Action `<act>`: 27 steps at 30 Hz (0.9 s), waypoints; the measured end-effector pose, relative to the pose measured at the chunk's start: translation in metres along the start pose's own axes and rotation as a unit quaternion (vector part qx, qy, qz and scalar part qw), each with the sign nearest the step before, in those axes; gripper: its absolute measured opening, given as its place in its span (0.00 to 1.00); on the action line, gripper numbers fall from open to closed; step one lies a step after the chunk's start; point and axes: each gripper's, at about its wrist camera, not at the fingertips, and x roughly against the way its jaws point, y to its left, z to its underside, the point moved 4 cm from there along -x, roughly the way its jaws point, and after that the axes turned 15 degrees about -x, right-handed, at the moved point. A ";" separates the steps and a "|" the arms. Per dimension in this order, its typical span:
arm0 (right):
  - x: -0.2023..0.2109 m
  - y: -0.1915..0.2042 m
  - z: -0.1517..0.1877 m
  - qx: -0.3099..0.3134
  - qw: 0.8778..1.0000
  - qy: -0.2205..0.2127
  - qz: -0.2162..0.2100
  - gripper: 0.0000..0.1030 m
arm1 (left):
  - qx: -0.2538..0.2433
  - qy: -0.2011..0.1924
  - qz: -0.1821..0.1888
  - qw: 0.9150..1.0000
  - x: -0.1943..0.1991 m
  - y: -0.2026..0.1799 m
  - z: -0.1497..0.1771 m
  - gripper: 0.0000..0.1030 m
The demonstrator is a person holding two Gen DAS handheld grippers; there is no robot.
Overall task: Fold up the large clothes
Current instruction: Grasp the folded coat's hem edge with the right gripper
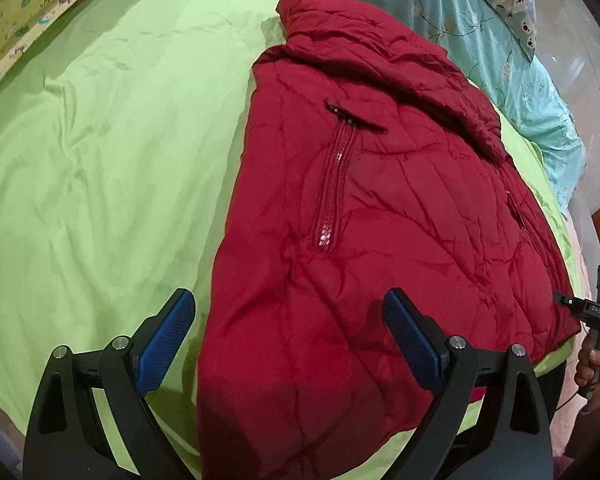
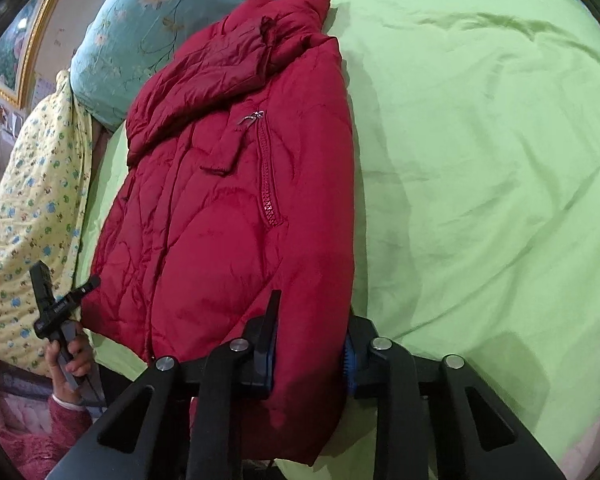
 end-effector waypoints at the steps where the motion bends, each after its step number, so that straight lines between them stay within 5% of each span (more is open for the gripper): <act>1: 0.000 0.001 0.001 0.002 1.000 -0.001 0.000 0.28 | 0.001 0.001 0.003 1.000 -0.001 0.000 0.001 0.93; 6: -0.001 0.003 0.002 0.004 1.000 -0.002 0.000 0.34 | -0.012 0.004 0.017 1.000 0.000 -0.005 0.008 0.89; 17: -0.001 0.006 0.003 0.008 1.000 0.007 -0.003 0.45 | -0.044 0.003 0.041 0.998 0.005 -0.015 0.011 0.43; 27: -0.012 0.017 0.015 0.060 0.997 0.031 0.040 0.53 | -0.058 0.013 0.054 0.997 0.001 -0.017 0.015 0.43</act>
